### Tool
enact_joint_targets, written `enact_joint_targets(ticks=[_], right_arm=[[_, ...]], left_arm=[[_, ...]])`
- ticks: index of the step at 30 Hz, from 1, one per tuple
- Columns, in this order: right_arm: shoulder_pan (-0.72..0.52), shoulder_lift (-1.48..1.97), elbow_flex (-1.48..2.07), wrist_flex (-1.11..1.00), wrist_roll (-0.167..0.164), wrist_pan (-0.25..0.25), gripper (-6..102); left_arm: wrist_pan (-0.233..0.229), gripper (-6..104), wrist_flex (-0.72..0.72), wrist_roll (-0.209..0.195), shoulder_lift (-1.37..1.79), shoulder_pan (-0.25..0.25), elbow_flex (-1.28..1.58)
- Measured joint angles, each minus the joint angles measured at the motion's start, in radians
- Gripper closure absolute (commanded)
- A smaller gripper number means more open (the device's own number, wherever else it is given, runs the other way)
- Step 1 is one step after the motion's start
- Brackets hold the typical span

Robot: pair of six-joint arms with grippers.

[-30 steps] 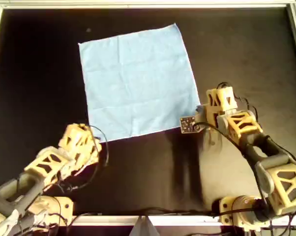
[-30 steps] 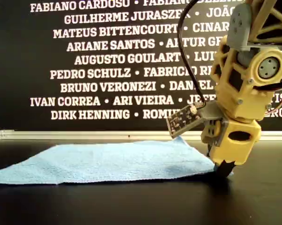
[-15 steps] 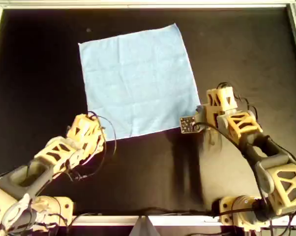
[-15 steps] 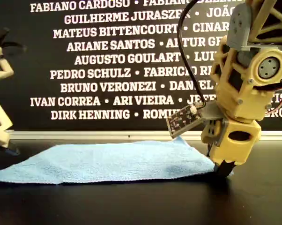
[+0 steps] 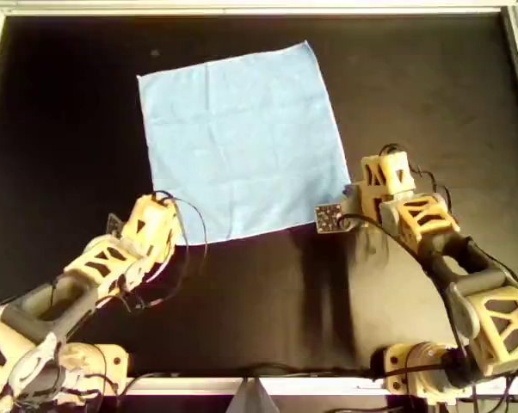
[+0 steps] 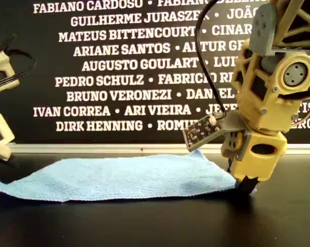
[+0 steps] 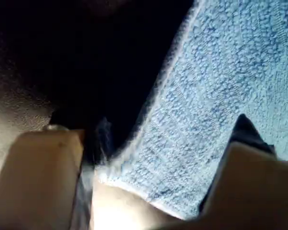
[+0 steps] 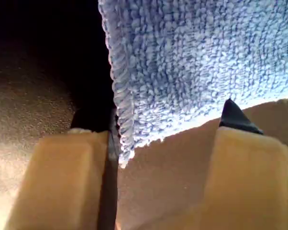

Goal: Fold a cloth

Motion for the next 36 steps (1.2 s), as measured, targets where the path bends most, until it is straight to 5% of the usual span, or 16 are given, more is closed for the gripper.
enact_joint_targets(ticks=[9, 14, 23, 30, 36], right_arm=[[0.0, -0.003, -0.002, 0.0, 0.0, 0.0, 12], [0.0, -0.003, -0.002, 0.0, 0.0, 0.0, 28], [0.0, -0.003, -0.002, 0.0, 0.008, 0.0, 74], [0.0, -0.003, -0.002, 0.0, 0.008, 0.0, 95], [0.0, -0.003, -0.002, 0.0, 0.008, 0.0, 96]], left_arm=[[-0.006, 1, 0.009, 0.006, -0.061, 0.0, -0.055], [-0.006, 7, 0.009, 0.006, -0.061, 0.0, -0.055], [-0.006, 52, 0.009, 0.0, -0.057, 0.0, -0.055], [-0.003, 95, 0.02, 0.0, -0.051, -0.003, -0.095], [-0.003, 98, 0.02, 0.005, -0.051, -0.003, -0.103]])
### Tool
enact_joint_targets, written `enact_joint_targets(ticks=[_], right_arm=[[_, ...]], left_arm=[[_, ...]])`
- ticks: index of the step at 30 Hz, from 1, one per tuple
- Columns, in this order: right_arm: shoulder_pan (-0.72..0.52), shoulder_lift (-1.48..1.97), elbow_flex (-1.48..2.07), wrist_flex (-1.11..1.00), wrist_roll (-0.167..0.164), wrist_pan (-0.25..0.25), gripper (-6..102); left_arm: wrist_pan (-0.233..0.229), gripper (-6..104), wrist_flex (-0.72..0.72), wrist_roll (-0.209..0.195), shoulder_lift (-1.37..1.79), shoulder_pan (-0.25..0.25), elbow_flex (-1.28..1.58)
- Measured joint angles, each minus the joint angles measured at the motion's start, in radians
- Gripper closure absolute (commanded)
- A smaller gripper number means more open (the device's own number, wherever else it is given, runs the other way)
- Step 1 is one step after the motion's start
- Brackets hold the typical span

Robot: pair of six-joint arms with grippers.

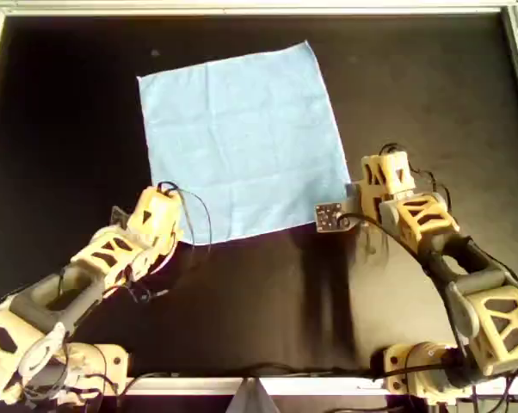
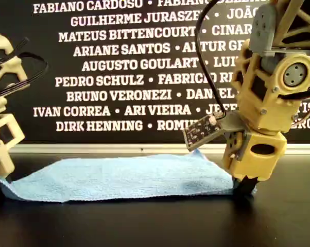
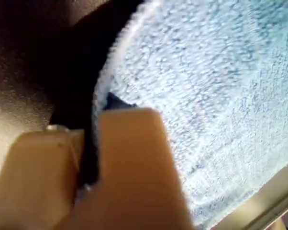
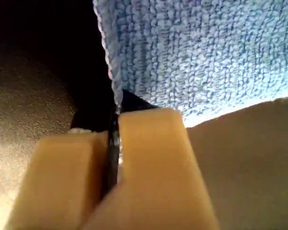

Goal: Fold a cloth

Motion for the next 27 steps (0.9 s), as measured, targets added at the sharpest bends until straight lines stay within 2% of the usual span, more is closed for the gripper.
enact_joint_targets(ticks=[11, 14, 16, 18, 22, 27], right_arm=[[-0.002, 0.025, 0.014, -0.003, -0.005, 0.0, 96], [-0.008, 0.083, 0.066, -0.003, 0.017, 0.011, 96], [-0.009, 0.14, 0.127, -0.003, 0.037, 0.008, 96], [-0.006, 0.209, 0.186, -0.003, 0.032, 0.006, 96], [-0.005, 0.325, 0.262, -0.003, 0.044, -0.005, 96], [-0.003, 0.368, 0.293, -0.003, 0.043, -0.009, 96]], left_arm=[[-0.003, 98, 0.0, 0.002, -0.008, 0.0, 0.0], [-0.003, 98, 0.0, 0.002, -0.009, 0.0, 0.0], [-0.003, 98, 0.0, 0.002, -0.011, 0.011, -0.002], [0.002, 98, 0.0, 0.002, -0.021, 0.029, -0.015], [0.003, 98, -0.011, -0.003, -0.025, 0.067, -0.048], [0.005, 98, -0.011, 0.0, -0.028, 0.075, -0.049]])
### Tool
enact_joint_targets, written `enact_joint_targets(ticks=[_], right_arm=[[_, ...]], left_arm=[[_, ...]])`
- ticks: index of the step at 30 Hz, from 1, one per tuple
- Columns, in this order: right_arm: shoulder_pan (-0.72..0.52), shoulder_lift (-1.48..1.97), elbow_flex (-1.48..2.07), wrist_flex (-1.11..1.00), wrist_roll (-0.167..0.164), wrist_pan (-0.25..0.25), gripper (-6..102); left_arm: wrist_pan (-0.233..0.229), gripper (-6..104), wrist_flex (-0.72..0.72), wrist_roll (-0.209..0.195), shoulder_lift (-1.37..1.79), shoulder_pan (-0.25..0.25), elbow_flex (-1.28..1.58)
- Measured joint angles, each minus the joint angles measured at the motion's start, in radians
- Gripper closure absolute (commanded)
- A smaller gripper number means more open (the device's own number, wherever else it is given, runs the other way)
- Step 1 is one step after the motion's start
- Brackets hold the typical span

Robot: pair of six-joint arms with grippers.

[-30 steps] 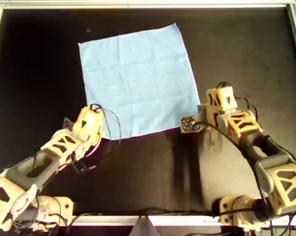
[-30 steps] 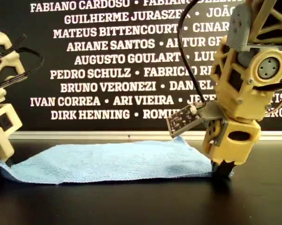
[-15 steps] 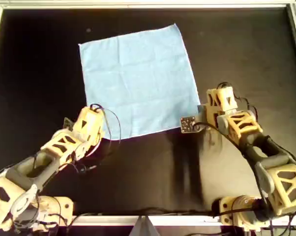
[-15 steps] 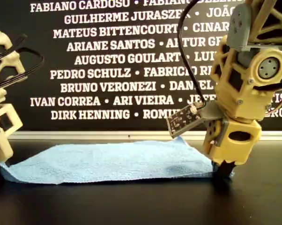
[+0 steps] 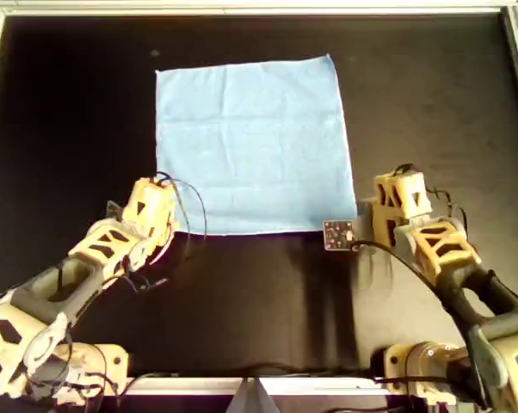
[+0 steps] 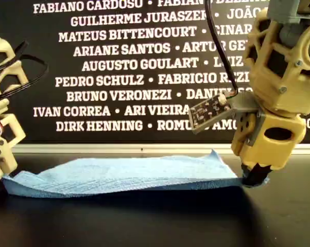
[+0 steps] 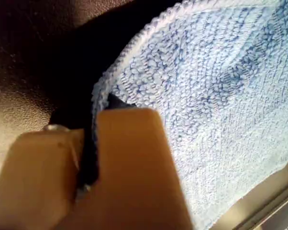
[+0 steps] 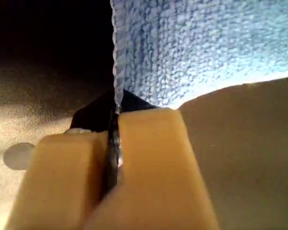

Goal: Fold a cloth

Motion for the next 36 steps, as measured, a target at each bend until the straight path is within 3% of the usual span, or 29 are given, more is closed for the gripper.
enact_joint_targets(ticks=[17, 20, 23, 29, 36], right_arm=[[0.002, 0.009, 0.031, 0.002, -0.008, 0.017, 96], [0.002, 0.009, 0.031, 0.002, -0.012, 0.017, 90], [0.002, 0.009, 0.031, 0.002, -0.017, 0.026, 75], [0.006, 0.009, 0.032, 0.002, -0.017, 0.023, 50], [-0.003, 0.011, 0.032, 0.002, -0.011, 0.021, 42]], left_arm=[[-0.003, 97, -0.005, 0.002, -0.037, 0.002, -0.011], [-0.003, 95, -0.005, 0.002, -0.035, 0.002, -0.011], [0.002, 84, -0.006, 0.002, -0.032, 0.002, -0.011], [0.002, 47, -0.003, 0.002, -0.029, 0.003, -0.011], [-0.003, 22, 0.0, 0.002, -0.028, 0.005, -0.005]])
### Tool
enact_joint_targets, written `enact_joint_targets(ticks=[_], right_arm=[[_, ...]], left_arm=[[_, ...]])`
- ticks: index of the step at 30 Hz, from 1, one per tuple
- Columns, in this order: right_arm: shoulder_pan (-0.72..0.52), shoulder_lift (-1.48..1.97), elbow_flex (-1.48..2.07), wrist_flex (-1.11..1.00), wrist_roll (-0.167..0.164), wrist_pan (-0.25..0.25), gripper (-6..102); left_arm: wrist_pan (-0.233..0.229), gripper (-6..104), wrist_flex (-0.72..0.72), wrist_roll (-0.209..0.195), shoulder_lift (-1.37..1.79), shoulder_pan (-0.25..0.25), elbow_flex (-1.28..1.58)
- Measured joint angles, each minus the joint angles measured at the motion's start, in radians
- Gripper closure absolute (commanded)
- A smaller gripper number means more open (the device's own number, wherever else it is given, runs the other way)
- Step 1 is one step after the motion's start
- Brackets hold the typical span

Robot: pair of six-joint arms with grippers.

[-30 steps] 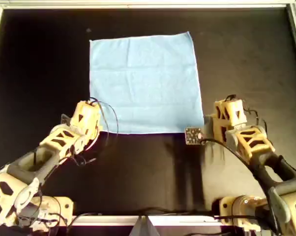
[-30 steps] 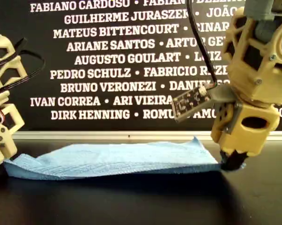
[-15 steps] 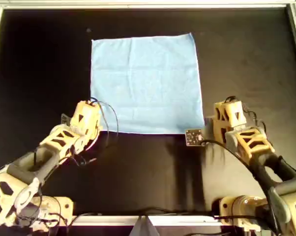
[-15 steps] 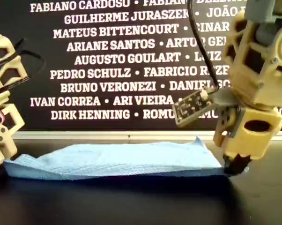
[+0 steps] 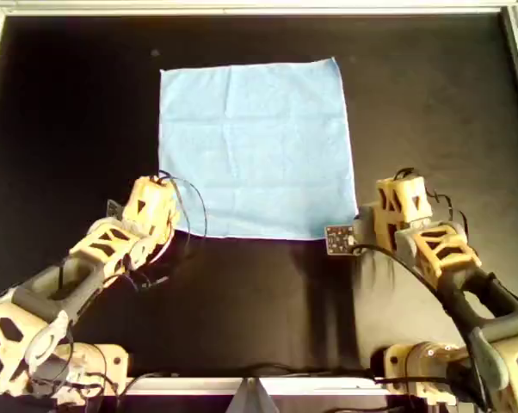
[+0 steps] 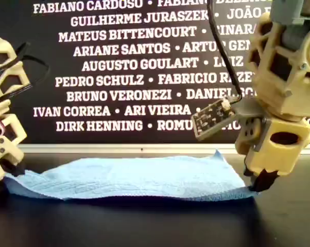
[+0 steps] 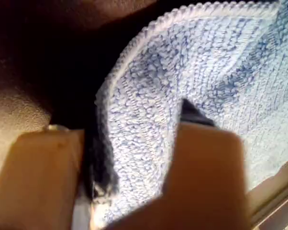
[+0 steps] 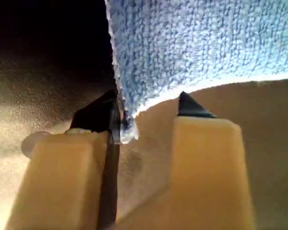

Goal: Fold a cloth

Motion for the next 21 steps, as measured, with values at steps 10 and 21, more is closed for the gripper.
enact_joint_targets(ticks=[10, 21], right_arm=[[0.008, 0.031, 0.025, 0.0, -0.002, 0.003, 42], [0.008, 0.017, 0.025, 0.0, -0.002, 0.003, 42]], left_arm=[[-0.008, 16, 0.008, 0.002, 0.098, 0.002, 0.097], [-0.002, 17, 0.008, -0.003, 0.106, -0.014, 0.107]])
